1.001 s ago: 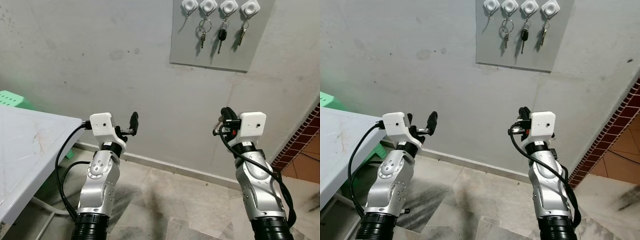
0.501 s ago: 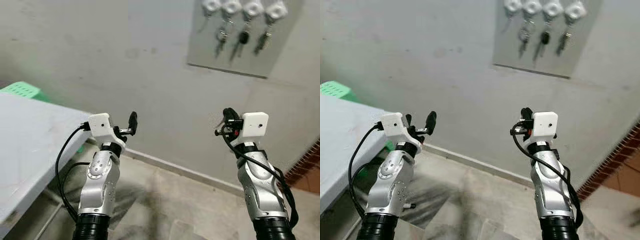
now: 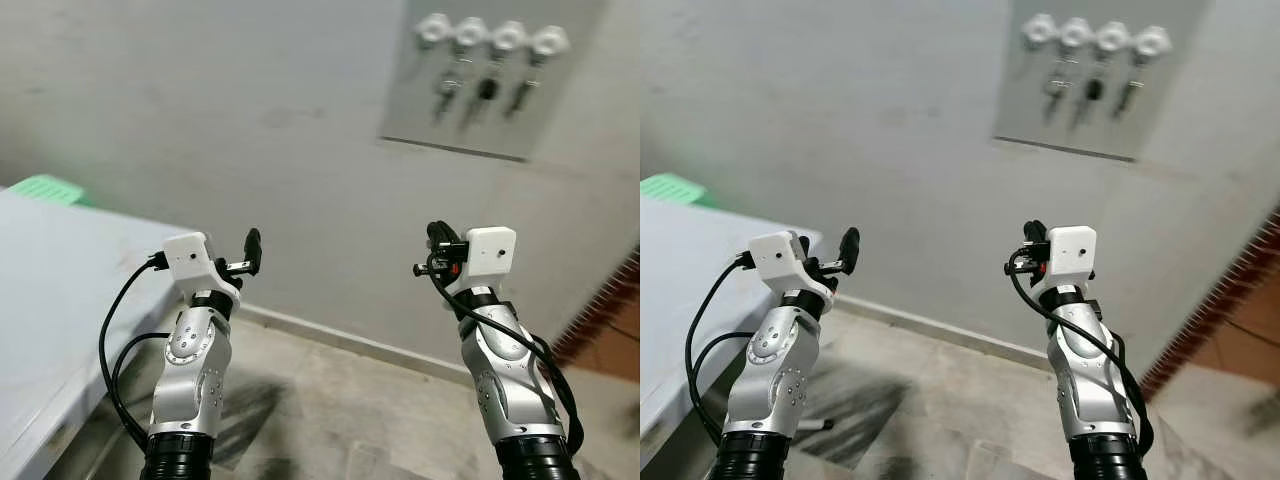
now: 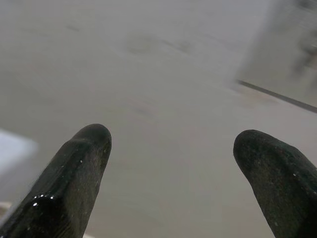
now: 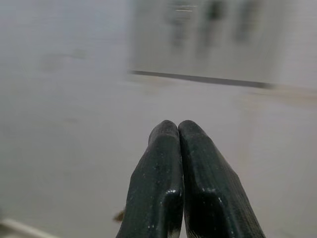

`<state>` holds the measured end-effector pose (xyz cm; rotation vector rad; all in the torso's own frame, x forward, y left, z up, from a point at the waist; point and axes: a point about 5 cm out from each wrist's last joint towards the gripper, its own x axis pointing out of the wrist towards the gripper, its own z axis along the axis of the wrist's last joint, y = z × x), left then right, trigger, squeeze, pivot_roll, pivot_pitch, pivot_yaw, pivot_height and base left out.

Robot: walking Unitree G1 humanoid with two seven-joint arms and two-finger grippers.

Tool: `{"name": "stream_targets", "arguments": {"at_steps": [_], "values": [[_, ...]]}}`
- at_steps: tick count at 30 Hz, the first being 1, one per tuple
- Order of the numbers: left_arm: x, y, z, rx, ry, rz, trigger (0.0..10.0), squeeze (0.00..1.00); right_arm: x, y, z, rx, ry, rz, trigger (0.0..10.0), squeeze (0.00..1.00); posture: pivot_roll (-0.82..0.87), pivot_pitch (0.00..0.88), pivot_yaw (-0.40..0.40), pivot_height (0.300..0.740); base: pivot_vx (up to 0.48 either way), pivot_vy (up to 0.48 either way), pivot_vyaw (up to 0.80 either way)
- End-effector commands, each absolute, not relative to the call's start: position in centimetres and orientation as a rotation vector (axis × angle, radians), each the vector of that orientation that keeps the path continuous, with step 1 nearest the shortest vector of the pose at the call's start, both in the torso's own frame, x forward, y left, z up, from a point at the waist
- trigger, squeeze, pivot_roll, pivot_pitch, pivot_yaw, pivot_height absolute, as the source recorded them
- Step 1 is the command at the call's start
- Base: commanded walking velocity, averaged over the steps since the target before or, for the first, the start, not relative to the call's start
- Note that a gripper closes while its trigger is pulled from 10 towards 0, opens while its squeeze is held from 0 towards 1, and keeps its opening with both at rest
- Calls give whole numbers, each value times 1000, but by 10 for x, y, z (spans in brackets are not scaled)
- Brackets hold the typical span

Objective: Hang keys on a hook

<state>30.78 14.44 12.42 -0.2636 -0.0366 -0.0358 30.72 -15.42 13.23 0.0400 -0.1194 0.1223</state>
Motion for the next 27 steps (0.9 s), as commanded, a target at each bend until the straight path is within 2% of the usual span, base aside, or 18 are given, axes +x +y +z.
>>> {"name": "stream_targets", "arguments": {"at_steps": [1,21,27], "values": [[309,139,129,-258,-43,-57,10000,0,307,-159,137,40,-129,110,10000,0,-3,17,-32,740,0,0,-744],[310,139,131,-250,-44,-55,10000,0,307,-158,139,38,-136,101,10000,0,-6,32,-31,740,0,0,-735],[310,139,131,-248,-40,-46,10000,0,306,-156,142,27,-151,125,10000,0,-8,38,-33,740,0,0,0]]}}
